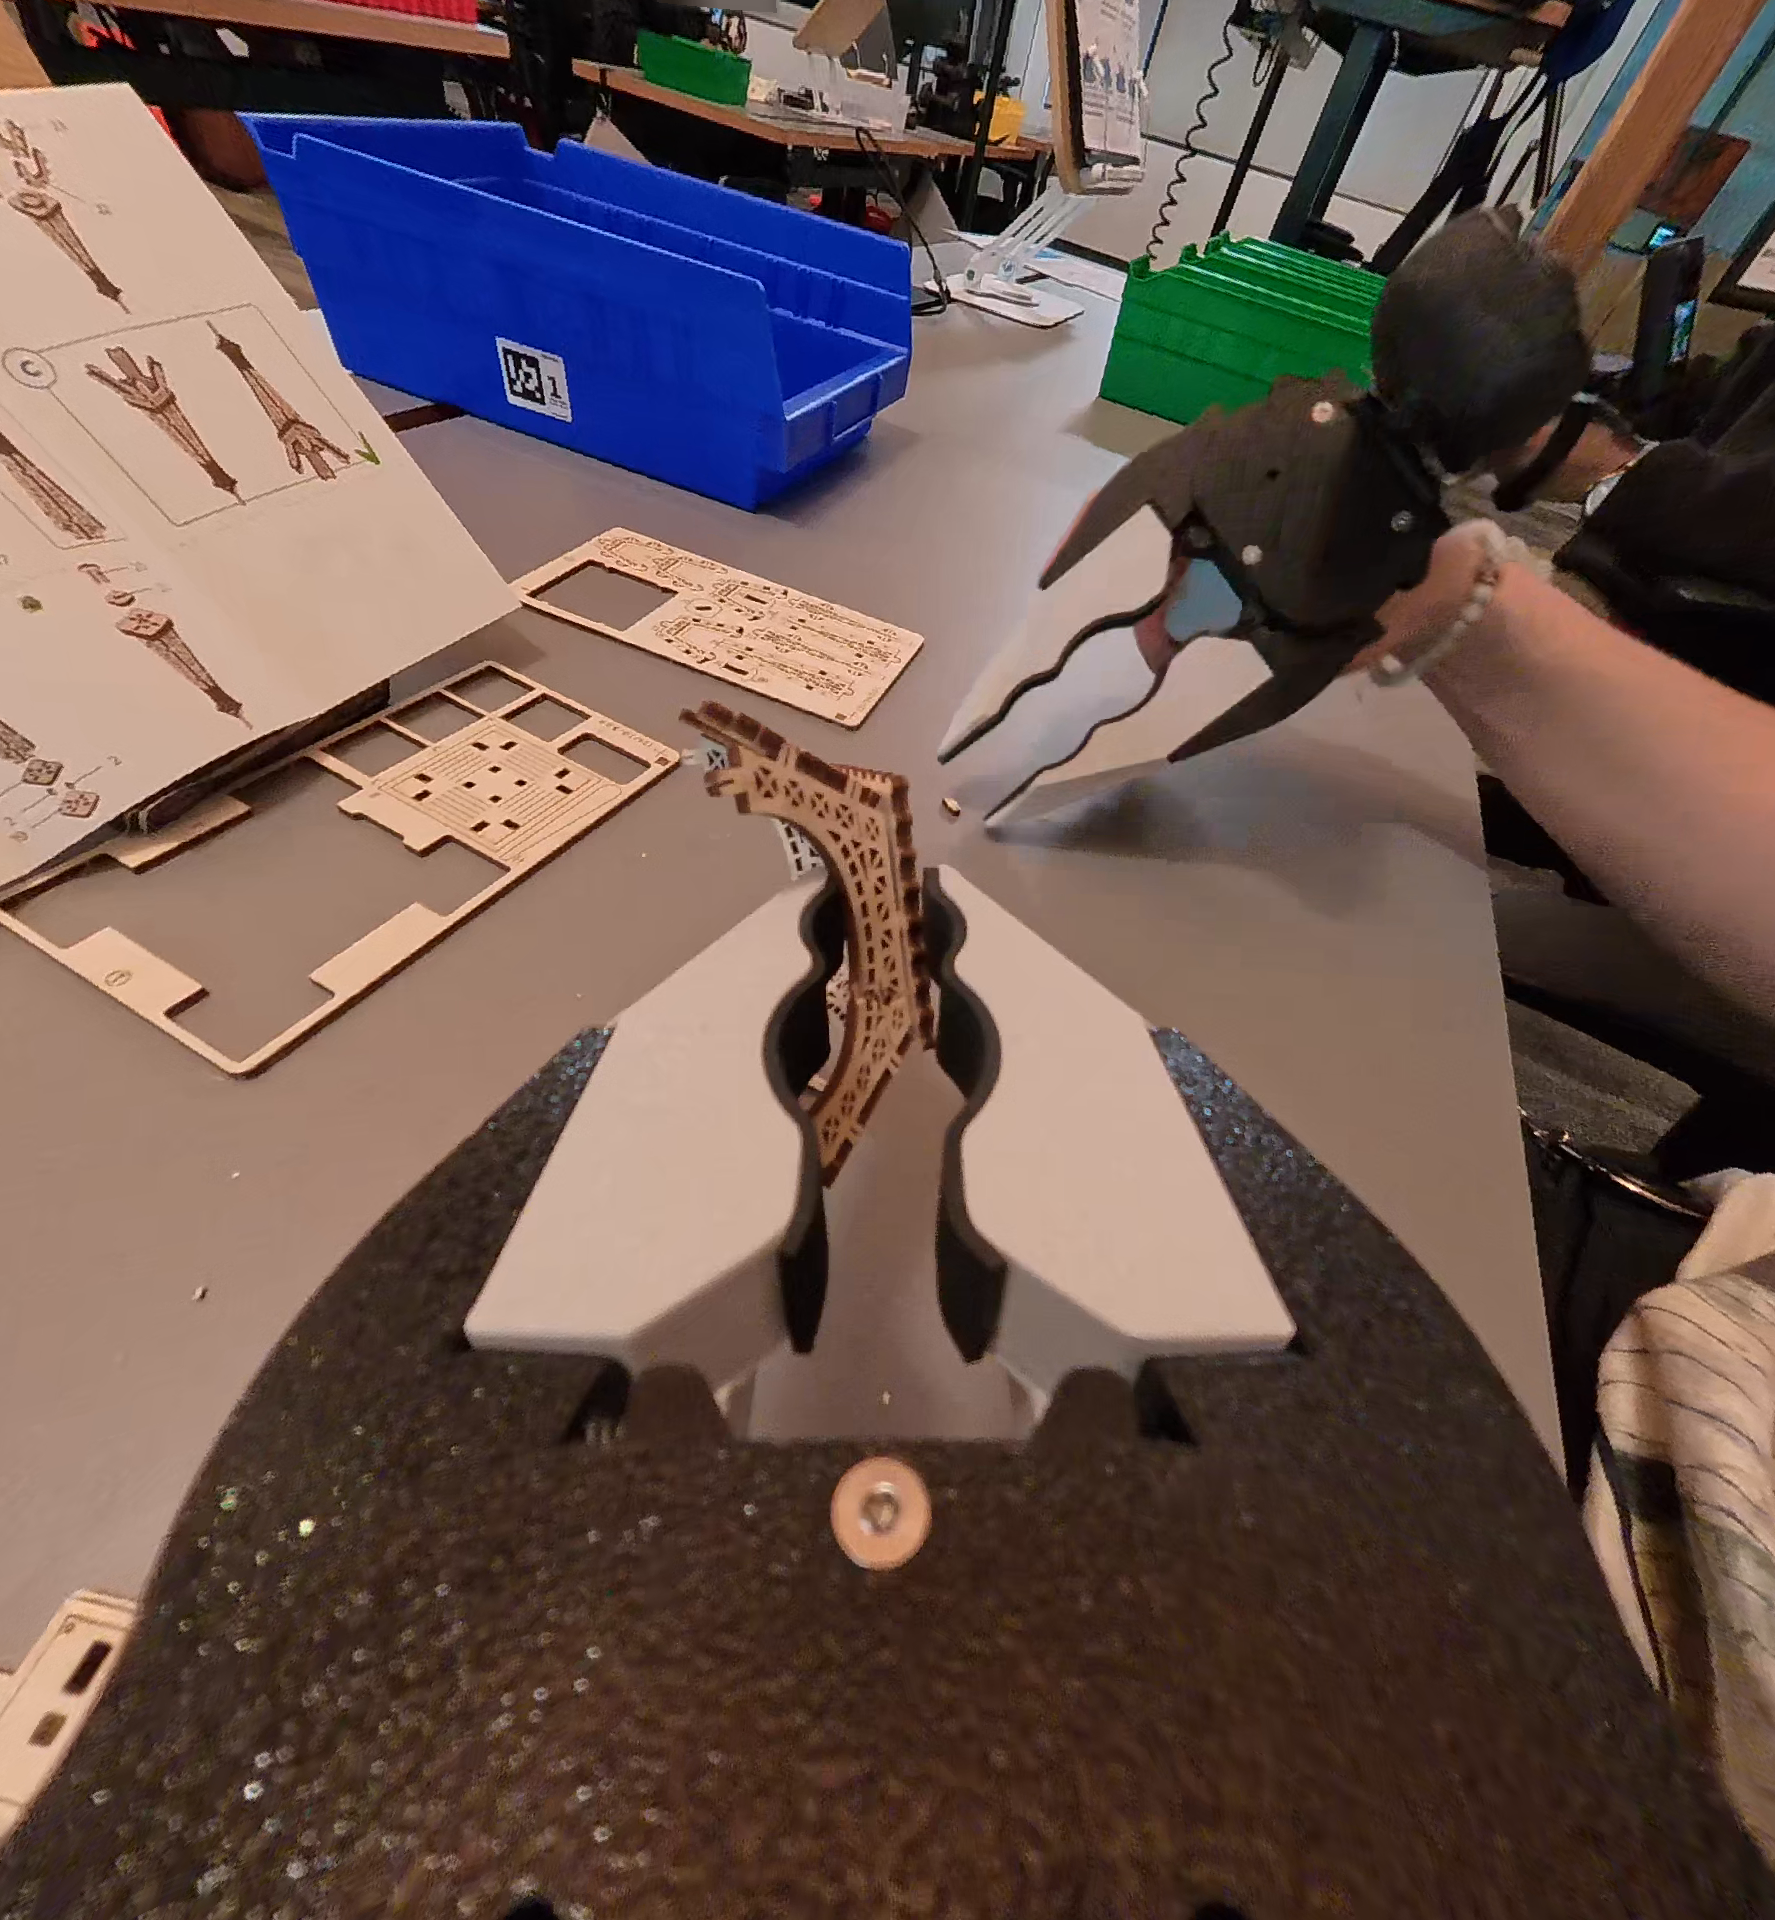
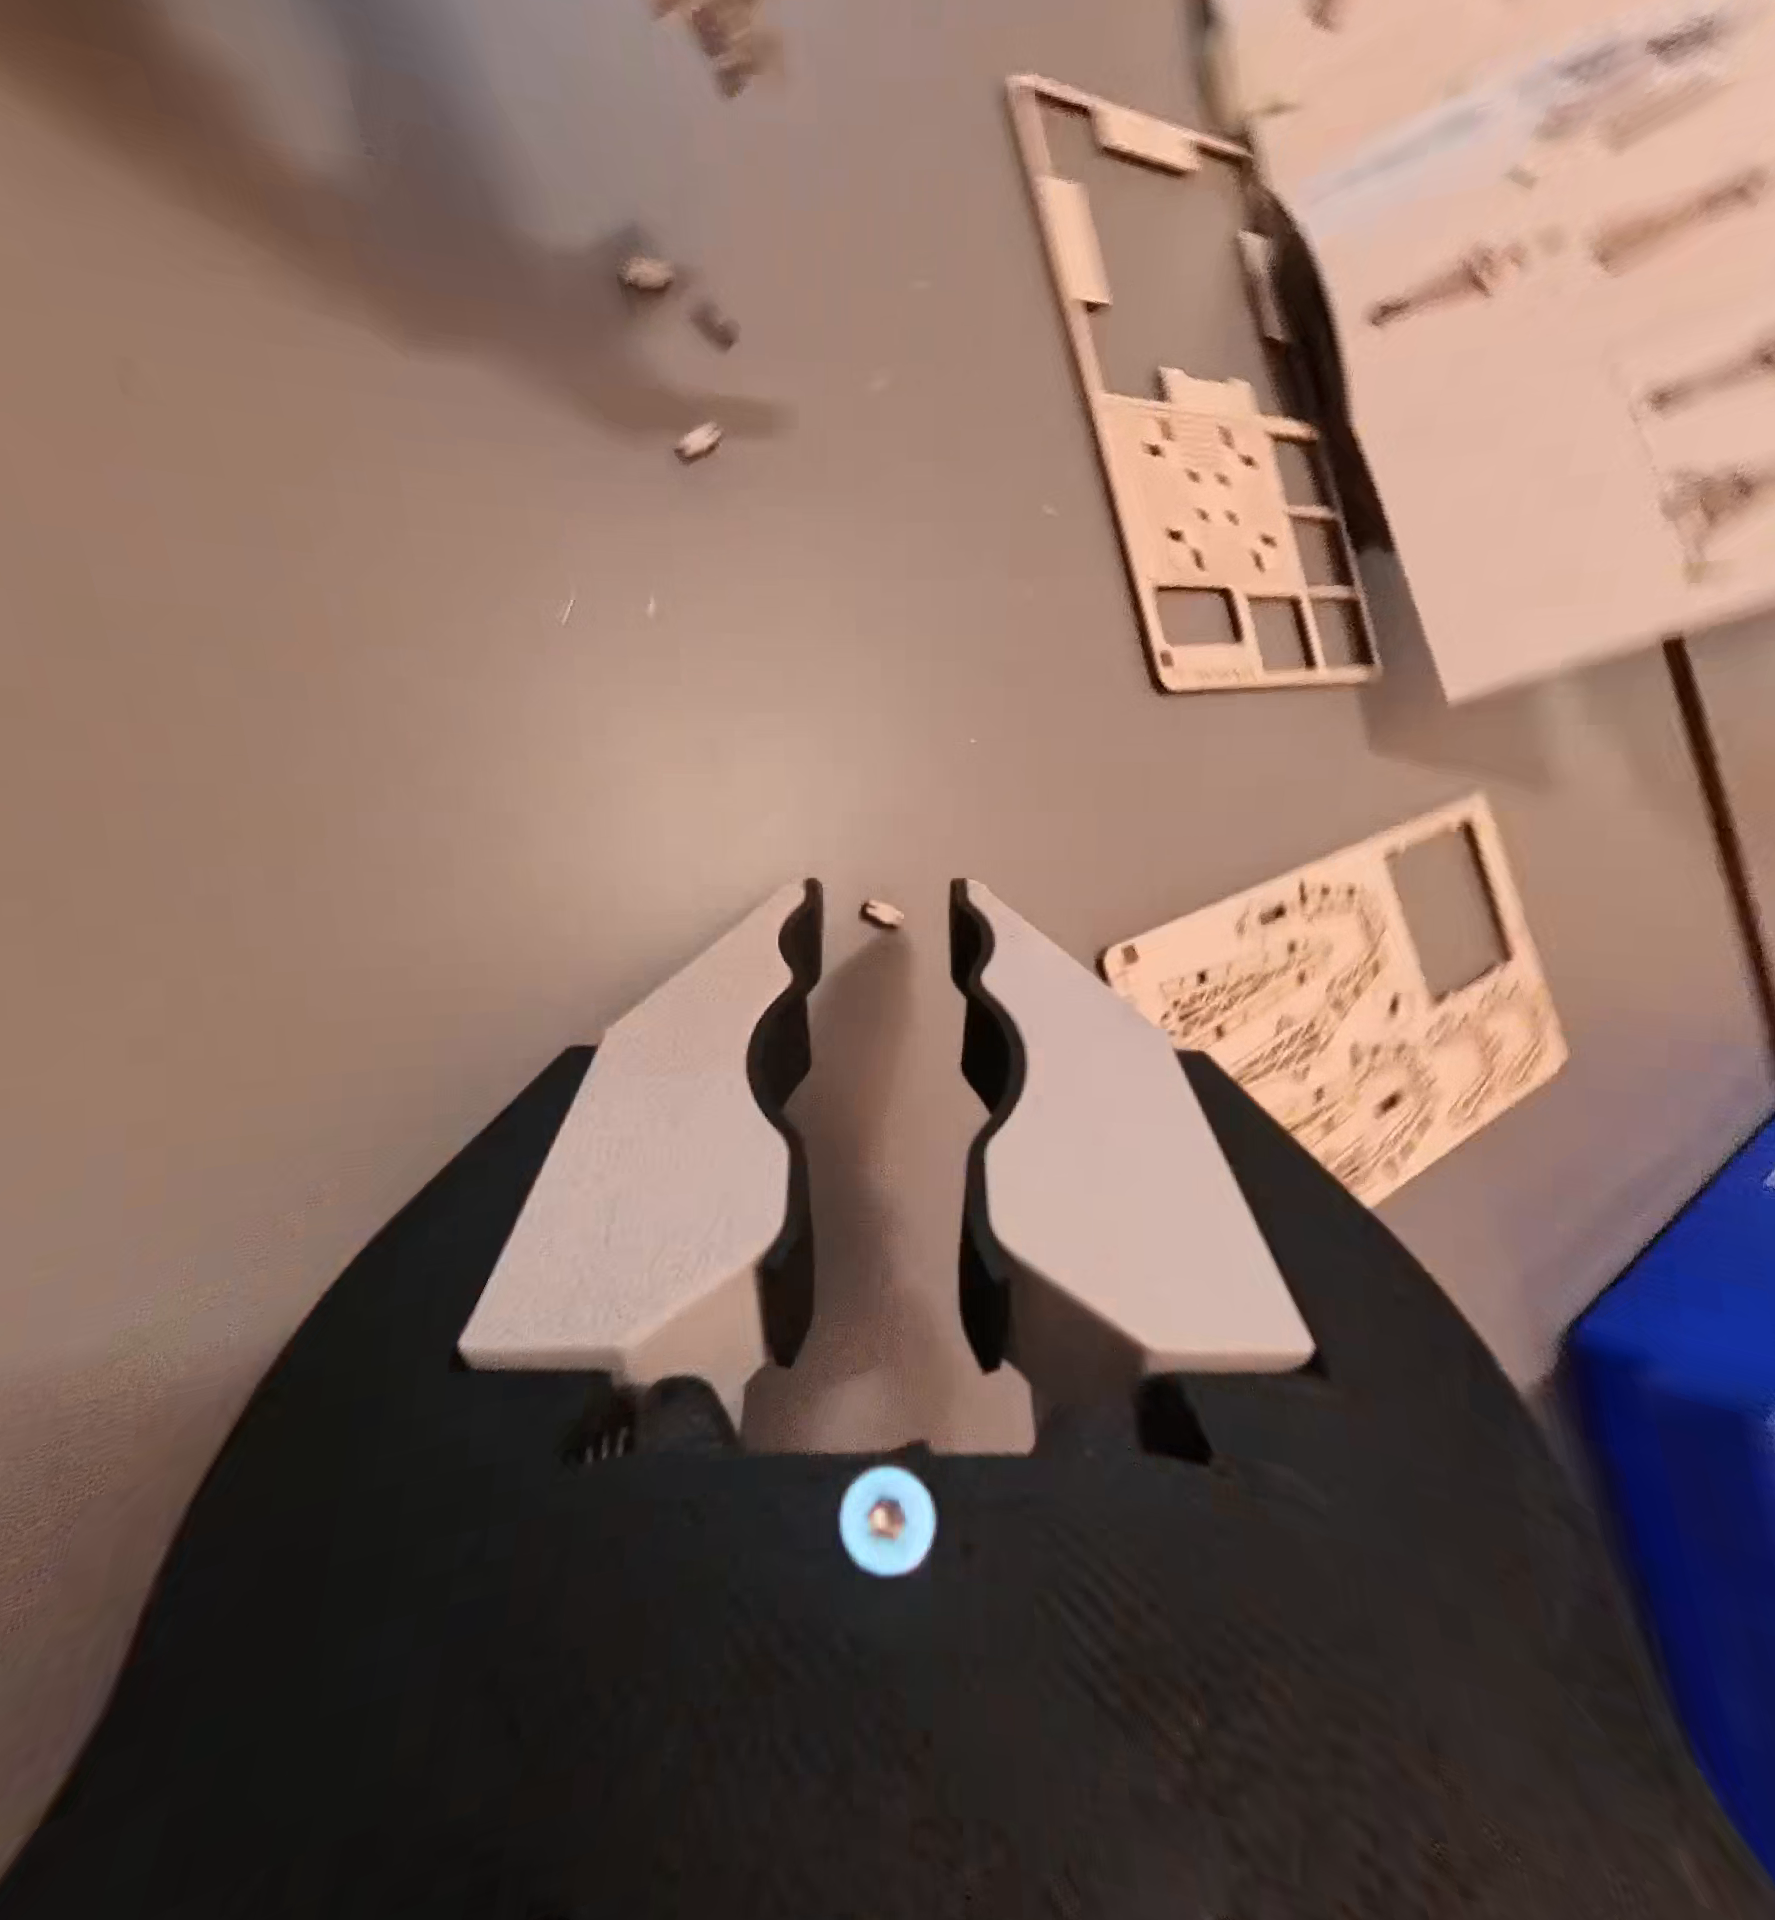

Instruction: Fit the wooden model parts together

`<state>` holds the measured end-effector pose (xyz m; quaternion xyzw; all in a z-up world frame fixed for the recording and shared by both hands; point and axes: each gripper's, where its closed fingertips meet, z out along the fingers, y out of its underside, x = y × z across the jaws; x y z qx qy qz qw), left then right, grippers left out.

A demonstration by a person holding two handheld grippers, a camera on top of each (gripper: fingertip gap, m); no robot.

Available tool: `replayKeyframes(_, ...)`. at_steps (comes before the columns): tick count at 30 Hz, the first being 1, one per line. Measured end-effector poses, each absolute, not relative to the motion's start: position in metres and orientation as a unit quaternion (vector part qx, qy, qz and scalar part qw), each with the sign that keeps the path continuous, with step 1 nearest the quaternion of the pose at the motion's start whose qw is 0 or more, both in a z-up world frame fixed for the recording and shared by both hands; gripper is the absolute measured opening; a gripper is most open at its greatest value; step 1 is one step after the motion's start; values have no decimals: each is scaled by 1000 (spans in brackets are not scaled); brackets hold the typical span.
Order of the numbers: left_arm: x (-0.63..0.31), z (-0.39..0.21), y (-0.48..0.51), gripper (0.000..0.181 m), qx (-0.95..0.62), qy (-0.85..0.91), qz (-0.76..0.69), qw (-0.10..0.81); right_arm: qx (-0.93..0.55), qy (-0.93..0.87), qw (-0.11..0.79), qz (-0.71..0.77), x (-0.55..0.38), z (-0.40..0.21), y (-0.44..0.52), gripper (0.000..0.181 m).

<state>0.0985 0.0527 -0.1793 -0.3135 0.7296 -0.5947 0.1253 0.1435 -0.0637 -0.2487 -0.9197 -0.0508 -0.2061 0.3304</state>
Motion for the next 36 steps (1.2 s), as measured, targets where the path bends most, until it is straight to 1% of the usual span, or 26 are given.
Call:
replayKeyframes(2,99,-178,54,11,-313,728,-597,125,-926,-146,282,-203,145,-254,-65,20)
replayKeyframes(6,100,-177,56,11,-313,727,-598,125,-934,-238,201,-175,159,-257,-75,10)
replayKeyframes(8,100,-178,57,12,-314,725,-601,120,-935,-262,201,-128,153,-256,-73,4)
replayKeyframes(12,102,-181,58,11,-318,722,-604,113,-935,-301,181,-49,140,-260,-73,5)
replayKeyframes(14,102,-181,59,11,-320,720,-606,110,-932,-322,163,-30,136,-261,-72,9)
replayKeyframes(16,102,-182,59,11,-321,719,-607,107,-926,-344,152,-24,136,-260,-69,13)
replayKeyframes(21,102,-181,62,11,-319,721,-605,111,-914,-377,146,-24,141,-252,-66,9)
replayKeyframes(26,103,-179,64,11,-320,719,-606,114,-905,-415,92,-28,151,-258,-74,6)
replayKeyframes(34,104,-182,64,11,-321,720,-605,110,-892,-443,89,-11,146,-263,-71,7)
replayKeyframes(36,103,-182,63,11,-322,719,-607,107,-890,-447,86,-8,145,-264,-72,4)
